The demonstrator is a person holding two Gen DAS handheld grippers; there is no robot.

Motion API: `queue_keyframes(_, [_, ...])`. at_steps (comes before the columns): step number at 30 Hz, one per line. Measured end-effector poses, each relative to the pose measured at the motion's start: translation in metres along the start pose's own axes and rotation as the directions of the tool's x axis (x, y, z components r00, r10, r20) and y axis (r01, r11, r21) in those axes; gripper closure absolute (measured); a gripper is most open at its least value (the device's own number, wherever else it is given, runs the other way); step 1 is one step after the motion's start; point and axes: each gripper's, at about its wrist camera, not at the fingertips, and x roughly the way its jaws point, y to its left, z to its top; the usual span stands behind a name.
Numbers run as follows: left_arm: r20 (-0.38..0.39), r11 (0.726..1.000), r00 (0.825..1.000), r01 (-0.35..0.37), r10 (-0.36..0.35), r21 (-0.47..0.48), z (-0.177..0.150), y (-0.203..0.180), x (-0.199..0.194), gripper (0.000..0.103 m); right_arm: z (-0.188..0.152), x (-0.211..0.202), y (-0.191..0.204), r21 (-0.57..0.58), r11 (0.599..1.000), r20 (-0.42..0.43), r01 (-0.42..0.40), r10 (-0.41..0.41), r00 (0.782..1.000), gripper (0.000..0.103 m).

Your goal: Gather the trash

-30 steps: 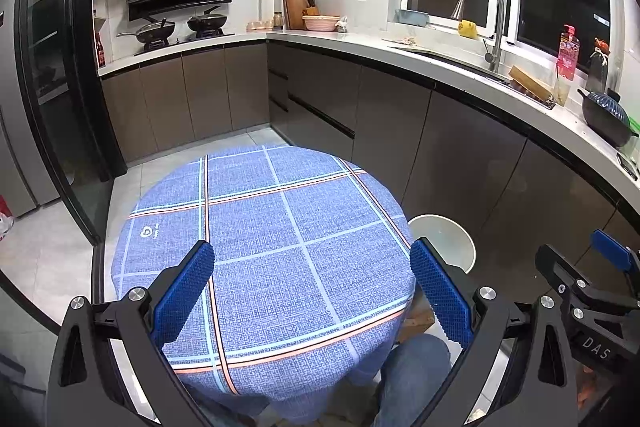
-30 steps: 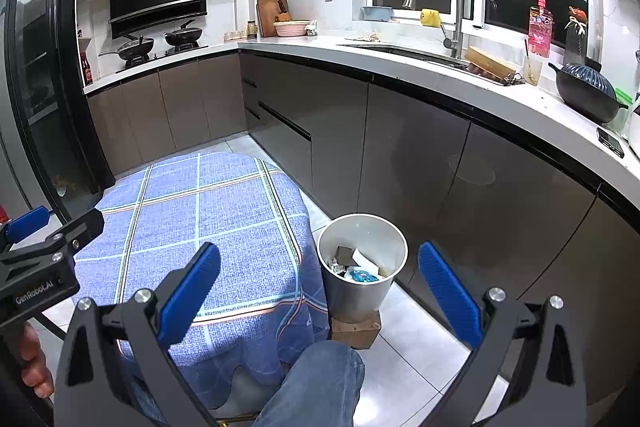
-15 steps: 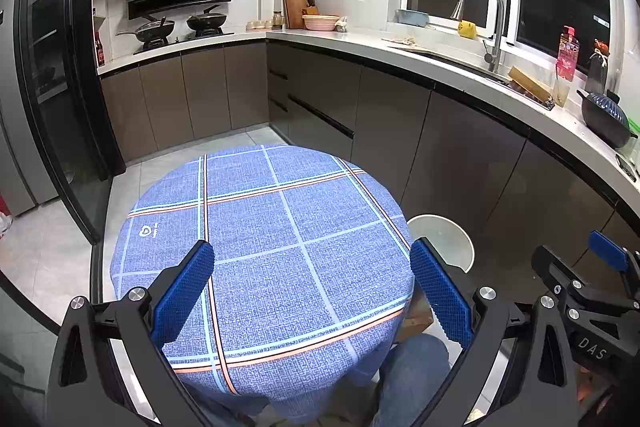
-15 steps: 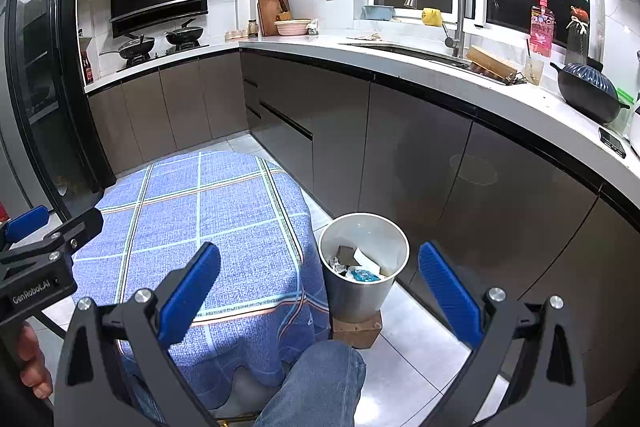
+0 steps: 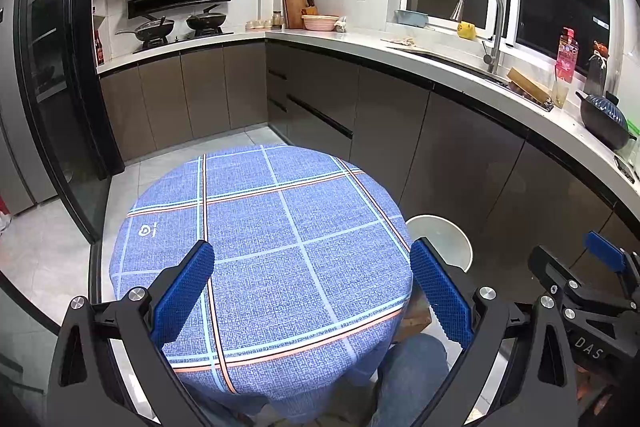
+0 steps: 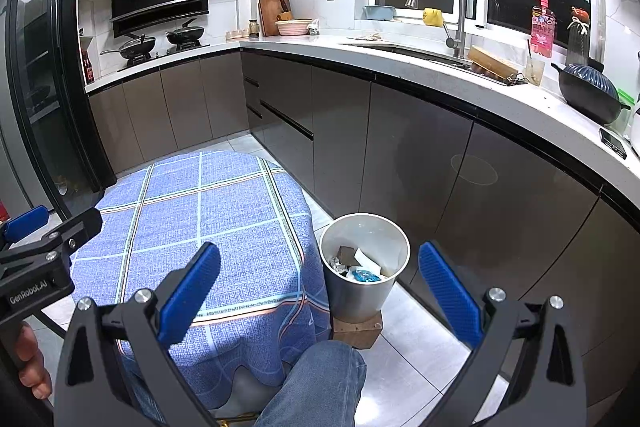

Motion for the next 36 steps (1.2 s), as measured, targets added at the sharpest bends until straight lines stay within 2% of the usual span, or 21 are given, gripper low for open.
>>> queue_keyframes(36, [0.003, 1.0, 1.0, 0.003, -0.003, -0.011, 0.0025, -0.0018, -0.0027, 0.008, -0.0022, 0.0022, 0.0074, -0.009, 1.0, -0.004, -0.013, 0.013, 1.0, 0.003])
